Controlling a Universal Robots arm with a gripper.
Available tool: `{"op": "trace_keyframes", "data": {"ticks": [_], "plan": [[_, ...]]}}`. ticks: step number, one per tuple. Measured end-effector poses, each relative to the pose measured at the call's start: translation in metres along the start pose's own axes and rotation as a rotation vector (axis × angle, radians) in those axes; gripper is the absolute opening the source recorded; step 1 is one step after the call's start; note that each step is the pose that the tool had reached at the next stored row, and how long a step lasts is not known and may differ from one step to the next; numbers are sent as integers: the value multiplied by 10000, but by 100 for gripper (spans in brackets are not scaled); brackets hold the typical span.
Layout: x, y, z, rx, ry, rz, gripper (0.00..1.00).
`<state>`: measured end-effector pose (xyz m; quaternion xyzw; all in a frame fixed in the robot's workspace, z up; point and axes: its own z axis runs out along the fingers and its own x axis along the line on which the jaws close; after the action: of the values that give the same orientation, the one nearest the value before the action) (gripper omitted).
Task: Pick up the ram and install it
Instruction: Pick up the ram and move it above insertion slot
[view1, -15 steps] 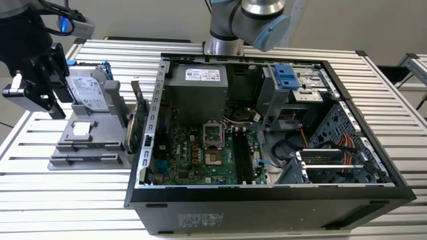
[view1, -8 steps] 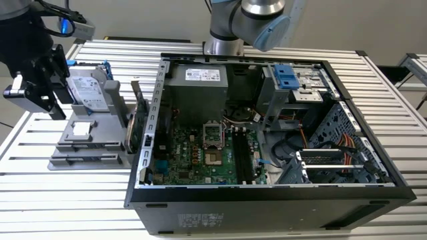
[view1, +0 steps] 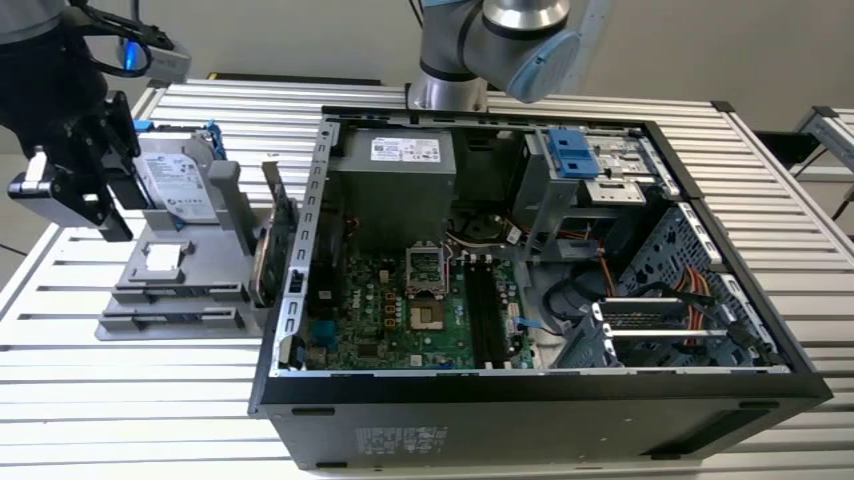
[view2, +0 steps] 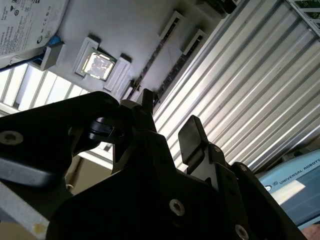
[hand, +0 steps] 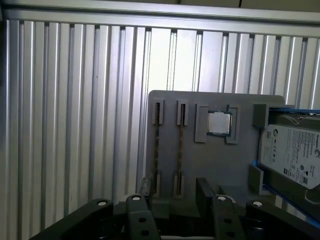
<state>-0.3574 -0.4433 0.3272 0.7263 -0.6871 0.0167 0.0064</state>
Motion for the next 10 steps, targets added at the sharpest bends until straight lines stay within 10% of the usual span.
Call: {"op": "trace_keyframes", "data": {"ticks": [10], "plan": [[-1,0,28,-3,36,0,100]]}}
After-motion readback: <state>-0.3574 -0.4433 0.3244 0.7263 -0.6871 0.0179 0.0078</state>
